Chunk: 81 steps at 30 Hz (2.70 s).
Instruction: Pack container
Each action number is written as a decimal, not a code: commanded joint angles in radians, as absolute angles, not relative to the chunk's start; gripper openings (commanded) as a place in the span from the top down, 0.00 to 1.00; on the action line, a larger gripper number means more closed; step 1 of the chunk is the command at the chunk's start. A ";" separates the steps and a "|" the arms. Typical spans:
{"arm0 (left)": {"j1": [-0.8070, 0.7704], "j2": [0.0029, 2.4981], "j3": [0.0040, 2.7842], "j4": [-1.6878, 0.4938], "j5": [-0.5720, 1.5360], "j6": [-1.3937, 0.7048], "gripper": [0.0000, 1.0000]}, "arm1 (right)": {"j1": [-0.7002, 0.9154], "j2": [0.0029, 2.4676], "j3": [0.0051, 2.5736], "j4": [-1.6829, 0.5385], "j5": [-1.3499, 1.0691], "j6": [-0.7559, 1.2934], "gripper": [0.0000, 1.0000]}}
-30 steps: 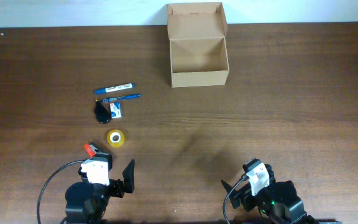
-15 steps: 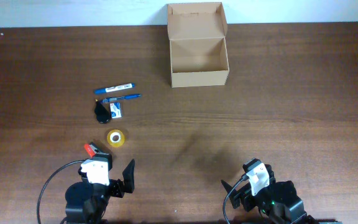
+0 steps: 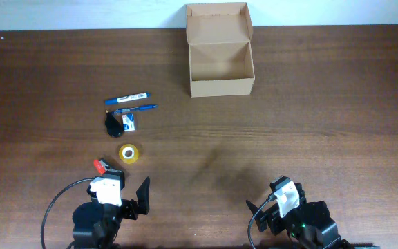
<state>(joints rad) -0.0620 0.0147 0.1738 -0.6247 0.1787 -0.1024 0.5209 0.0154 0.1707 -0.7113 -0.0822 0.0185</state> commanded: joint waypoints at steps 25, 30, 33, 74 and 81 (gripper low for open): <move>-0.056 0.005 0.168 -0.624 0.177 -0.112 0.00 | 0.529 0.546 0.346 -0.177 -0.079 0.402 0.01; -0.056 0.005 0.168 -0.624 0.177 -0.112 0.00 | 0.525 0.881 0.572 -0.118 0.002 0.233 0.01; -0.056 0.005 0.168 -0.624 0.177 -0.112 0.00 | 0.456 1.061 0.717 -0.127 -0.031 0.232 0.01; -0.056 0.005 0.168 -0.624 0.177 -0.112 0.00 | 0.151 2.047 1.445 -0.209 -0.101 0.091 0.96; -0.056 0.005 0.168 -0.624 0.177 -0.112 0.00 | 0.207 1.900 1.445 -0.515 -0.098 0.179 0.96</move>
